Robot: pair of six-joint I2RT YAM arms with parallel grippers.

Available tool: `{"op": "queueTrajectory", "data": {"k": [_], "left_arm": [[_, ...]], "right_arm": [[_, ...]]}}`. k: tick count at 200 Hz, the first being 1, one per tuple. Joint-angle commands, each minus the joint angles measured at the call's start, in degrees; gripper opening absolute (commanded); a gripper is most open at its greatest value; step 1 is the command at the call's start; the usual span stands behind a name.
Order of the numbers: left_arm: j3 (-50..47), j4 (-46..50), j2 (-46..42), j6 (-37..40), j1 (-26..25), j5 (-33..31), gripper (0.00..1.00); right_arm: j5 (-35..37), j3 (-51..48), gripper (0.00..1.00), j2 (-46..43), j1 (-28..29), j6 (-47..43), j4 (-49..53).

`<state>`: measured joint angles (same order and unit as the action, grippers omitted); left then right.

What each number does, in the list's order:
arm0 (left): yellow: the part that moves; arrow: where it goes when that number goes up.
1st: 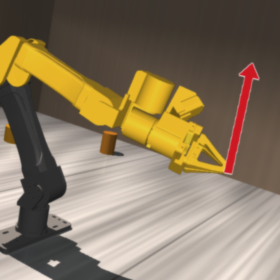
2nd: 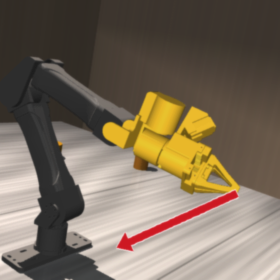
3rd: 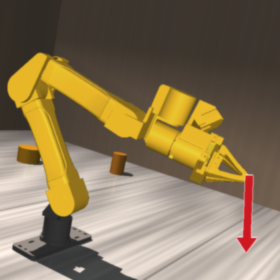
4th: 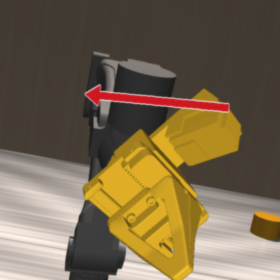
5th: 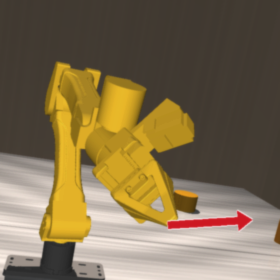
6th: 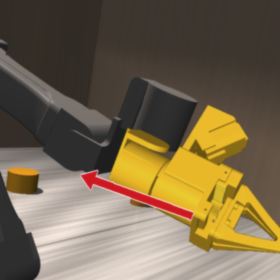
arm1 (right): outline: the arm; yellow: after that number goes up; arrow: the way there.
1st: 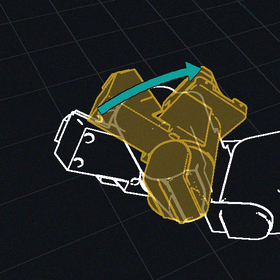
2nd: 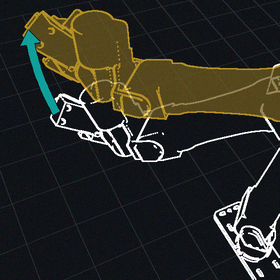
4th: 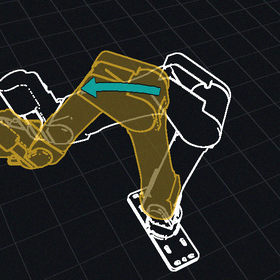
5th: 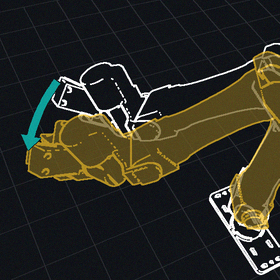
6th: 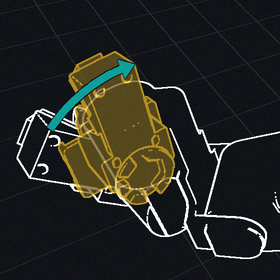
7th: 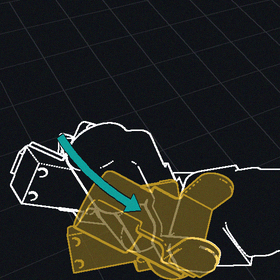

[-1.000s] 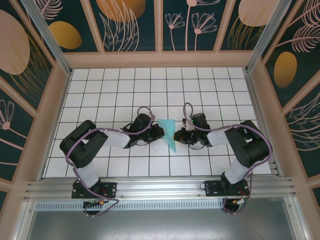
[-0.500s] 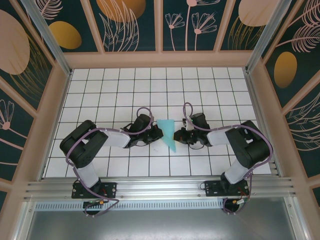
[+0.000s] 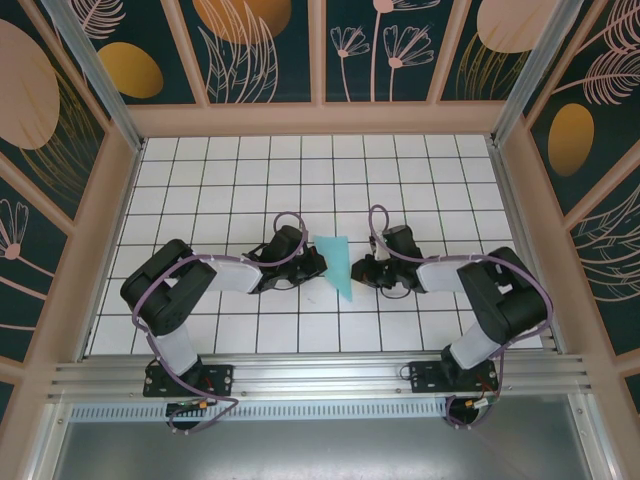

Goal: Fold a paper plane with a square sheet of paper (pick it up from the middle)
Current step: Fold the wing for the fifth time at the center of the table.

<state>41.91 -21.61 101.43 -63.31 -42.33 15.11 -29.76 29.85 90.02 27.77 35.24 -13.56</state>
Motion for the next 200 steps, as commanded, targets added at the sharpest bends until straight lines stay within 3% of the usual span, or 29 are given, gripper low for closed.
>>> {"op": "queueTrajectory", "data": {"k": [1, 24, 65, 92, 135, 169, 200], "left_arm": [[-0.3, 2.6, -1.2, 0.5, -0.2, -2.1, 0.00], [0.0, 3.5, -1.8, 0.4, -0.2, -2.6, 0.00], [0.5, 4.2, -2.8, 0.1, -0.2, -3.1, 0.00], [1.0, 4.7, -2.9, 0.1, -0.2, -3.4, 0.00], [1.7, 4.6, -2.8, -0.3, -0.1, -2.4, 0.00], [2.8, 5.3, -2.7, 0.1, -0.2, -1.6, 0.00], [3.2, 5.7, -2.6, 0.4, -0.1, -1.4, 0.00]], "right_arm": [[3.3, -0.5, 0.16, -3.5, -0.5, -1.9, 3.7], [4.5, 0.3, 0.18, -6.8, -0.4, -2.4, 5.6], [8.1, -1.6, 0.32, -16.2, 0.1, -3.2, 6.7], [13.7, -3.6, 0.33, -21.4, 3.2, -6.8, 5.8], [29.8, -10.6, 0.32, -24.5, 18.7, -15.4, -6.4], [41.9, -13.9, 0.35, -22.5, 26.4, -23.6, -13.3], [47.9, -12.4, 0.38, -15.5, 32.3, -31.6, -17.1]]}}
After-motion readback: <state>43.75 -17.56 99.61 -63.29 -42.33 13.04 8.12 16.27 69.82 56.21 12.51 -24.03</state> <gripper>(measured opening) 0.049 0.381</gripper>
